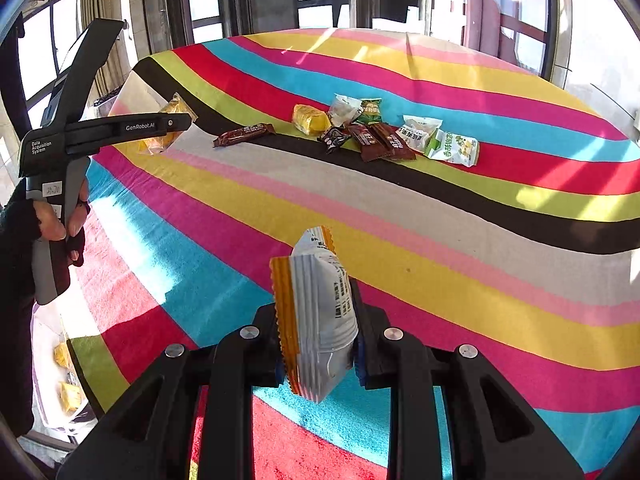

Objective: Organize snacks

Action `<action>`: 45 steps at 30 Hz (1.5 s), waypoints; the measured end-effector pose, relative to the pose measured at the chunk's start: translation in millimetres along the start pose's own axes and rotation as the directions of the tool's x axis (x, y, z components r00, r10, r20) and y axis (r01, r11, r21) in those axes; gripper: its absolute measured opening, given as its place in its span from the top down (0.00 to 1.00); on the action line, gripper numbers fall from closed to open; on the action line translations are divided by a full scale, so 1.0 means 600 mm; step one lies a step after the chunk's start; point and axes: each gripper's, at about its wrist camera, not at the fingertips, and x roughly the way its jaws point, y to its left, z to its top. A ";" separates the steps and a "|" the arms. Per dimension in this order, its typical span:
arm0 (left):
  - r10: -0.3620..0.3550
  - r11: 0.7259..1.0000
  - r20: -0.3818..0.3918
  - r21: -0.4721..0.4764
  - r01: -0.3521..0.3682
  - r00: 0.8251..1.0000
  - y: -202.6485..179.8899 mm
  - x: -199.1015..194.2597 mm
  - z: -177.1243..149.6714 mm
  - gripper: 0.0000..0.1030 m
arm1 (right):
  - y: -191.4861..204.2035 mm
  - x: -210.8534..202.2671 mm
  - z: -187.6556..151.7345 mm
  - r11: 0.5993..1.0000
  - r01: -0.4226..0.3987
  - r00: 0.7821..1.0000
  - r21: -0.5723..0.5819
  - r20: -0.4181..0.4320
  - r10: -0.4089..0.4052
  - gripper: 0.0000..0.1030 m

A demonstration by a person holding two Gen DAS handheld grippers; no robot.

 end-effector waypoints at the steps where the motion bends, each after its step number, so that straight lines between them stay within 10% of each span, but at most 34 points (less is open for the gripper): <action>1: 0.008 1.000 0.005 -0.002 -0.008 1.000 0.009 -0.005 -0.003 0.59 | 0.010 -0.001 0.003 1.000 -0.005 1.000 -0.009 0.005 0.005 0.76; 17: 0.148 0.982 0.110 -0.136 -0.132 0.983 0.150 -0.128 -0.023 0.59 | 0.143 -0.025 0.027 0.985 -0.093 0.994 -0.147 0.050 0.101 0.76; 45: 0.252 0.944 0.078 -0.240 -0.228 0.964 0.263 -0.223 -0.122 0.59 | 0.370 -0.046 -0.002 0.874 -0.296 0.950 -0.387 -0.024 0.311 0.76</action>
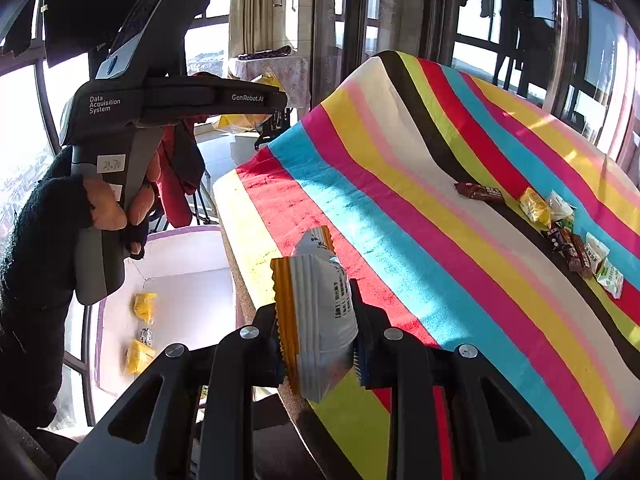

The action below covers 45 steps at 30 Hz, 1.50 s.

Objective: Organize snacks

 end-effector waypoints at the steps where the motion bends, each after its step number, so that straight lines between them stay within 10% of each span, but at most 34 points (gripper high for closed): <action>1: 0.004 1.000 -0.004 -0.002 -0.004 1.000 0.006 -0.003 -0.006 0.59 | 0.010 0.003 0.000 1.000 -0.011 1.000 -0.011 -0.004 0.011 0.76; 14: 0.047 0.996 -0.175 -0.061 -0.058 0.984 0.144 -0.067 -0.158 0.59 | 0.130 0.061 -0.028 0.960 -0.259 0.960 -0.112 -0.144 0.242 0.76; 24: 0.044 0.977 -0.418 -0.171 -0.126 0.907 0.230 -0.057 -0.295 0.51 | 0.213 0.134 -0.054 0.878 -0.454 0.867 -0.150 -0.301 0.397 0.71; 28: 0.161 0.955 -0.394 -0.169 -0.244 0.905 0.245 -0.068 -0.280 0.05 | 0.195 0.118 -0.045 0.887 -0.451 0.876 -0.104 -0.244 0.417 0.22; 37: 0.144 0.980 -0.250 -0.095 -0.172 0.957 0.160 -0.044 -0.155 0.02 | 0.051 0.014 -0.052 0.949 -0.316 0.947 -0.026 -0.071 0.313 0.20; 45: -0.142 0.985 -0.264 0.054 0.162 0.954 -0.060 0.025 -0.107 0.02 | -0.104 -0.066 -0.086 0.990 -0.072 0.997 0.124 0.048 0.067 0.16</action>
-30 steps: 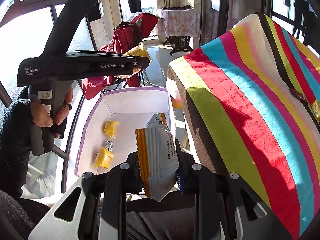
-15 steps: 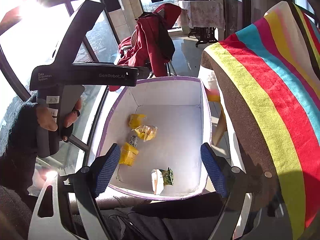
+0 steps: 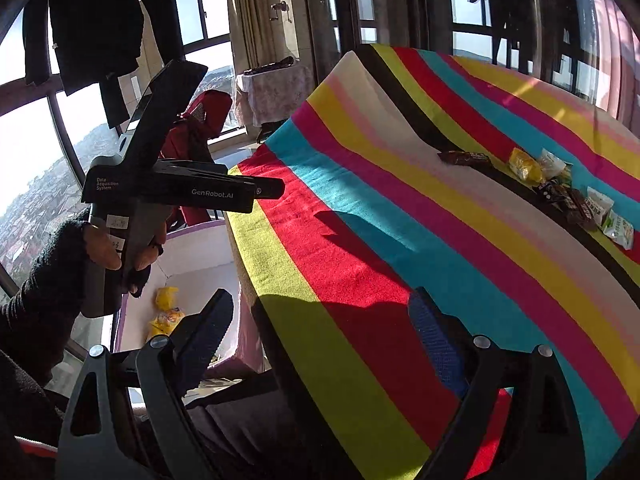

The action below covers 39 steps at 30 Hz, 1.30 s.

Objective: Organize snacks
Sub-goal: 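Grasp a brown chocolate wafer bar with the left tool while the right tool grasps a green-white packet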

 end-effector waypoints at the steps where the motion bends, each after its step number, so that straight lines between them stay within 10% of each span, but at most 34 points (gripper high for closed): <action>1: -0.036 0.999 -0.007 0.021 0.036 0.999 -0.027 0.013 0.010 0.02 | -0.025 -0.007 -0.003 0.999 0.035 0.999 0.033 0.008 -0.035 0.16; 9: -0.093 0.969 -0.015 0.228 0.094 0.996 -0.207 0.151 0.114 0.02 | -0.202 -0.042 -0.033 0.935 0.217 0.975 0.279 -0.007 -0.224 0.16; 22: -0.089 0.885 -0.123 0.445 0.135 0.988 -0.264 0.383 0.299 0.03 | -0.311 -0.027 -0.020 0.916 0.251 0.967 0.313 -0.050 -0.249 0.16; 23: -0.122 0.887 -0.135 0.429 0.169 0.983 -0.262 0.387 0.303 0.07 | -0.318 -0.021 -0.015 0.917 0.257 0.966 0.305 -0.059 -0.251 0.16; 27: -0.203 0.888 -0.163 0.385 0.252 0.966 -0.260 0.373 0.299 0.77 | -0.373 0.024 0.014 0.915 0.277 0.960 0.294 -0.116 -0.253 0.16; 30: -0.291 0.891 -0.191 0.302 0.339 0.937 -0.261 0.342 0.275 0.77 | -0.431 0.068 0.038 0.904 0.292 0.954 0.314 -0.162 -0.252 0.16; 39: -0.284 0.911 -0.129 0.272 0.310 0.950 -0.258 0.311 0.230 0.74 | -0.569 0.070 0.109 0.794 0.479 0.876 0.374 -0.142 -0.461 0.35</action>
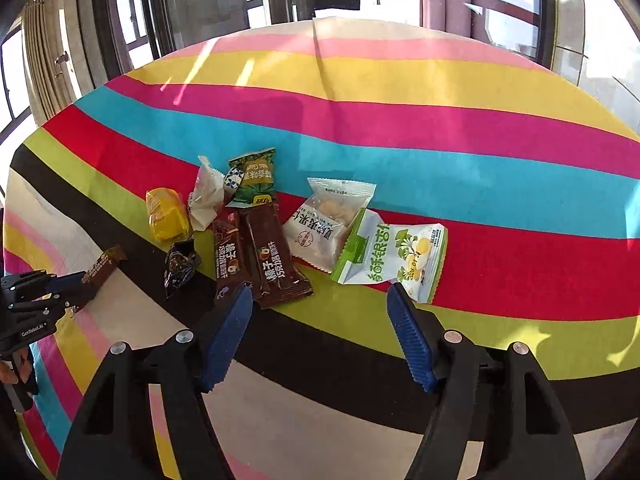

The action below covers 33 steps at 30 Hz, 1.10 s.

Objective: Organize snacks
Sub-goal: 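Grasp a brown chocolate wafer bar with the left tool while the right tool grasps a green-white packet, then carry both packets over the white box and open both tools to drop them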

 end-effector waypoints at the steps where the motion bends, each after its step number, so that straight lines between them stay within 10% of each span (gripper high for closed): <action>1: 0.004 1.000 0.005 0.000 -0.004 1.000 0.001 0.000 0.002 0.72 | -0.016 0.005 0.007 1.000 0.018 1.000 0.021 0.002 -0.018 0.34; 2: 0.005 1.000 0.007 -0.002 -0.005 1.000 0.003 0.000 0.003 0.69 | -0.033 0.013 0.016 0.999 0.030 1.000 0.040 -0.008 -0.029 0.30; 5: 0.059 0.998 0.015 -0.023 -0.059 0.998 0.008 0.003 0.012 0.19 | -0.069 0.045 0.031 0.993 0.085 0.995 0.080 -0.054 -0.080 0.28; 14: 0.096 0.993 -0.017 -0.063 -0.097 0.995 0.024 0.020 0.022 0.19 | -0.045 0.112 0.042 0.977 0.193 0.975 0.093 -0.133 -0.180 0.20; 17: 0.147 0.989 -0.012 -0.010 -0.147 0.989 0.007 0.021 0.019 0.49 | -0.045 0.102 0.031 0.972 0.205 0.974 0.118 -0.119 -0.191 0.61; 19: 0.134 0.991 -0.008 0.009 -0.134 0.991 -0.003 0.013 0.012 0.76 | -0.042 0.067 0.018 0.978 0.165 0.985 0.132 -0.076 -0.156 0.65; 33: 0.008 0.988 0.039 -0.156 -0.002 0.999 0.003 -0.107 -0.106 0.77 | 0.028 -0.134 -0.135 0.995 0.014 1.000 0.100 0.010 -0.015 0.66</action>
